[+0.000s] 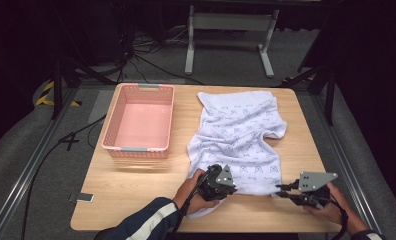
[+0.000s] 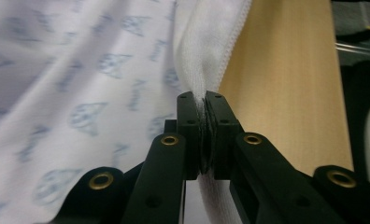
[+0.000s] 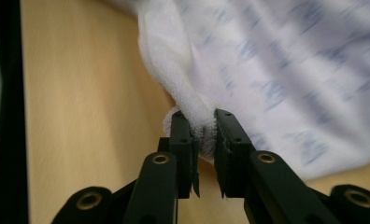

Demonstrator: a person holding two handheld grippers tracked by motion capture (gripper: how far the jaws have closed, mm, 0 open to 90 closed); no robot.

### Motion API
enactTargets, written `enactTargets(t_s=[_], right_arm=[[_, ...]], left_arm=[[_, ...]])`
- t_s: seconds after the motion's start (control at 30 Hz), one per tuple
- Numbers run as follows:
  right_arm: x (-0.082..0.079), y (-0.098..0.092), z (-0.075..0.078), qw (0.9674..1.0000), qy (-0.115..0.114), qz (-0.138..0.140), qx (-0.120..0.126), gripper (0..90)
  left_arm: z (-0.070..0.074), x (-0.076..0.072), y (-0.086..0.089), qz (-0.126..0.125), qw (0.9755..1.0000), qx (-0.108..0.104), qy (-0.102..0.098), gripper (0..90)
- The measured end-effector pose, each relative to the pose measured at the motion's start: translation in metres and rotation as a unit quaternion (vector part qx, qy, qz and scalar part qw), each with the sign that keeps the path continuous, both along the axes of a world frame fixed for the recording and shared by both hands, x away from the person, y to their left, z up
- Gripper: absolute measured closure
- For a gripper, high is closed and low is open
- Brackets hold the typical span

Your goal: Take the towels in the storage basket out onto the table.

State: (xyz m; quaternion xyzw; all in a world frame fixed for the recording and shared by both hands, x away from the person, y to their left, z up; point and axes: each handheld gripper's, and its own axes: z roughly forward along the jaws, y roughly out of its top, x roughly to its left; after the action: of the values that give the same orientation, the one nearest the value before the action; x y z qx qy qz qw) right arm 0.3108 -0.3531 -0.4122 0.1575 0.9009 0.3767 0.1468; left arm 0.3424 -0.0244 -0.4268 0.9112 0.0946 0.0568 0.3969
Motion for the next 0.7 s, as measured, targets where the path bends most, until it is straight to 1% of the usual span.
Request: enactTargets(t_s=[0.03, 0.07, 0.1, 0.13, 0.17, 0.23, 0.27, 0.3, 0.33, 0.37, 0.4, 0.43, 0.47, 0.5, 0.53, 0.6, 0.63, 0.67, 0.7], right_arm=[[0.006, 0.003, 0.007, 0.9998, -0.003, -0.004, 0.018, 78.8], [0.013, 0.007, 0.013, 0.9997, -0.004, -0.008, 0.024, 78.7], [0.020, 0.015, 0.018, 0.9996, -0.012, -0.010, 0.022, 78.7], [0.029, 0.025, 0.023, 0.9996, -0.019, -0.013, 0.014, 78.6], [0.039, 0.036, 0.027, 0.9995, -0.027, -0.015, 0.007, 78.5], [0.061, 0.058, 0.033, 0.9998, -0.020, -0.009, 0.001, 78.5], [0.073, 0.069, 0.035, 0.9996, -0.024, -0.012, -0.002, 78.5], [0.084, 0.080, 0.036, 0.9997, -0.021, -0.009, -0.003, 78.3], [0.095, 0.091, 0.035, 0.9999, -0.009, -0.004, -0.013, 77.8], [0.105, 0.102, 0.033, 0.9994, -0.016, -0.004, -0.032, 76.8], [0.116, 0.115, 0.029, 0.9984, -0.021, -0.015, -0.050, 74.3], [0.123, 0.124, 0.025, 0.9979, -0.017, -0.023, -0.059, 70.8], [0.130, 0.132, 0.021, 0.9968, -0.023, -0.032, -0.070, 65.0], [0.135, 0.140, 0.017, 0.9951, -0.027, -0.052, -0.079, 57.5], [0.138, 0.145, 0.015, 0.9948, -0.026, -0.063, -0.076, 55.6], [0.139, 0.148, 0.013, 0.9946, -0.026, -0.073, -0.069, 52.8], [0.138, 0.147, 0.013, 0.9952, -0.021, -0.074, -0.060, 52.5], [0.138, 0.147, 0.013, 0.9952, -0.021, -0.074, -0.060, 52.5], [0.129, 0.138, 0.015, 0.9974, -0.008, -0.066, -0.027, 54.4]], left_arm=[[0.003, 0.002, 0.005, 0.011, 0.9999, -0.007, -0.001, 85.8], [0.006, 0.003, 0.011, 0.021, 0.9997, -0.010, -0.004, 85.7], [0.008, 0.004, 0.016, 0.033, 0.9993, -0.012, -0.008, 85.6], [0.009, 0.006, 0.022, 0.043, 0.9989, -0.013, -0.011, 85.6], [0.010, 0.007, 0.028, 0.054, 0.9984, -0.014, -0.009, 85.6], [0.009, 0.009, 0.039, 0.076, 0.9970, -0.012, -0.010, 85.6], [0.008, 0.011, 0.046, 0.083, 0.9965, -0.010, -0.007, 85.6], [0.006, 0.012, 0.051, 0.091, 0.9958, -0.010, -0.002, 85.6], [0.004, 0.013, 0.055, 0.102, 0.9948, -0.008, 0.000, 85.6], [0.002, 0.015, 0.061, 0.112, 0.9936, -0.008, 0.004, 85.6], [0.001, 0.016, 0.066, 0.118, 0.9930, -0.007, 0.009, 85.6], [-0.001, 0.016, 0.069, 0.125, 0.9921, -0.006, 0.012, 85.6], [-0.003, 0.017, 0.073, 0.132, 0.9912, -0.002, 0.014, 85.6], [-0.005, 0.017, 0.076, 0.137, 0.9904, 0.000, 0.018, 85.6], [-0.007, 0.018, 0.079, 0.139, 0.9901, 0.005, 0.019, 85.6], [-0.010, 0.018, 0.083, 0.146, 0.9888, 0.011, 0.026, 85.5], [-0.010, 0.018, 0.083, 0.146, 0.9888, 0.011, 0.026, 85.5], [-0.012, 0.018, 0.085, 0.148, 0.9885, 0.014, 0.028, 85.5], [-0.013, 0.019, 0.085, 0.148, 0.9885, 0.017, 0.025, 85.4]])
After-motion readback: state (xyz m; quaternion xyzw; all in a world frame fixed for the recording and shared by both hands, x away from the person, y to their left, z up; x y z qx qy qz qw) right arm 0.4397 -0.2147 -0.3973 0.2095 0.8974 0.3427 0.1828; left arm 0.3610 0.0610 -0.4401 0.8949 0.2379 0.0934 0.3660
